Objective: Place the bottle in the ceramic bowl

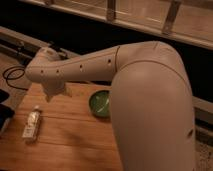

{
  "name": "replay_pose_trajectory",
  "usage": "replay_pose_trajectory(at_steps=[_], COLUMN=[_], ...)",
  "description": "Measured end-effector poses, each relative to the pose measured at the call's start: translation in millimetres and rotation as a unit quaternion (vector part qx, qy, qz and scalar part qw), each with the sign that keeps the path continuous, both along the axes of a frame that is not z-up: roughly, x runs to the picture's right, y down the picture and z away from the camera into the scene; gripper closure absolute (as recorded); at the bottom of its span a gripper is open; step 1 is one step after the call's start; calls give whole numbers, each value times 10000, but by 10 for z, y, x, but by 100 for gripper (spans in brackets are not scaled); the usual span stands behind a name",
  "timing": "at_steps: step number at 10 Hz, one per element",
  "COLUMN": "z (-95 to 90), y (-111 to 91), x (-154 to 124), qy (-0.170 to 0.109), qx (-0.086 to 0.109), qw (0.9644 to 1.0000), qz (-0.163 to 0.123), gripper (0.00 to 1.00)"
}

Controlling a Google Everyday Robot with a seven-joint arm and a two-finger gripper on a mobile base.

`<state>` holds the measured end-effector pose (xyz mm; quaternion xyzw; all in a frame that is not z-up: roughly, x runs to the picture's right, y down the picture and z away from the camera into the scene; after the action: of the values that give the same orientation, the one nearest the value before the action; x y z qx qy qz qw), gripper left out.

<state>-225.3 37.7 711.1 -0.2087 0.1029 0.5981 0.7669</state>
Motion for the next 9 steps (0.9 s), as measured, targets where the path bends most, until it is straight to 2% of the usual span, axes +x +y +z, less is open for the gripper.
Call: replay_pose_trajectory(at_steps=[3, 4, 5, 7, 9], z=[-6, -12, -24, 3, 72], y=[6, 61, 165, 370, 535], x=[7, -22, -149, -335, -551], qy=[38, 117, 74, 29, -147], qx=[-33, -174, -293, -361, -469], qw=[10000, 9992, 9978, 9952, 9938], qz=[-57, -349, -595, -905, -1001], gripper=[35, 35, 35, 35, 35])
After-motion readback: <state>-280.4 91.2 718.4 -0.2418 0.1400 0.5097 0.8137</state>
